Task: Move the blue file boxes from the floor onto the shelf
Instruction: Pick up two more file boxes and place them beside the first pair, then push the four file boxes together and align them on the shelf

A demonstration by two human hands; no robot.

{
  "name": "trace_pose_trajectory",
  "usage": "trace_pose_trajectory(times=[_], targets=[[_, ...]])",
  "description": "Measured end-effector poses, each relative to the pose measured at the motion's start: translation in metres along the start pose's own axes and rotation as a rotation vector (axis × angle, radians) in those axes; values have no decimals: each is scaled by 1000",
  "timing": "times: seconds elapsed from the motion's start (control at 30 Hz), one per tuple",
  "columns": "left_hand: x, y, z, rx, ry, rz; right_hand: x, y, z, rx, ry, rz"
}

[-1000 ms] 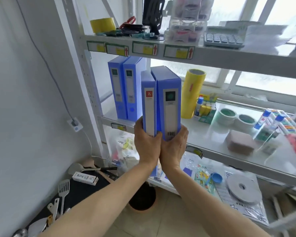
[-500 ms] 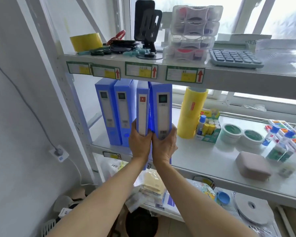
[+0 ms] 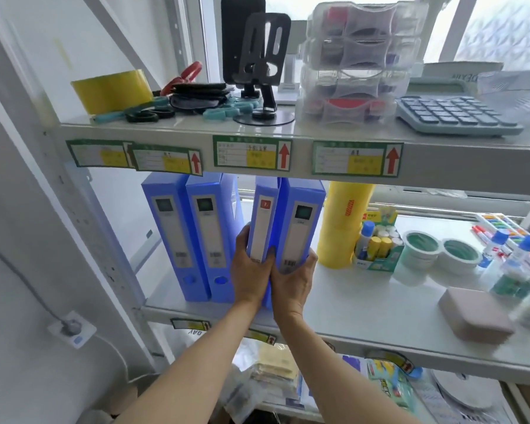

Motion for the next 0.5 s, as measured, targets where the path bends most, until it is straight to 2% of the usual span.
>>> trace_pose_trajectory(times=[0.33, 0.5], targets=[[-29, 0, -1, -63, 122, -119, 21, -4, 0, -141, 116, -80], [-34, 26, -12, -21, -30, -65, 31, -3, 0, -230, 155, -99]])
Point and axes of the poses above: each hand's wrist, its own y-axis away from the middle knuckle, its own z-axis out of the palm, x = y × z, the point moved 5 cm from there along -y, towards the middle knuckle, and after that the axes turned 14 degrees about x, right-handed, at the moved point
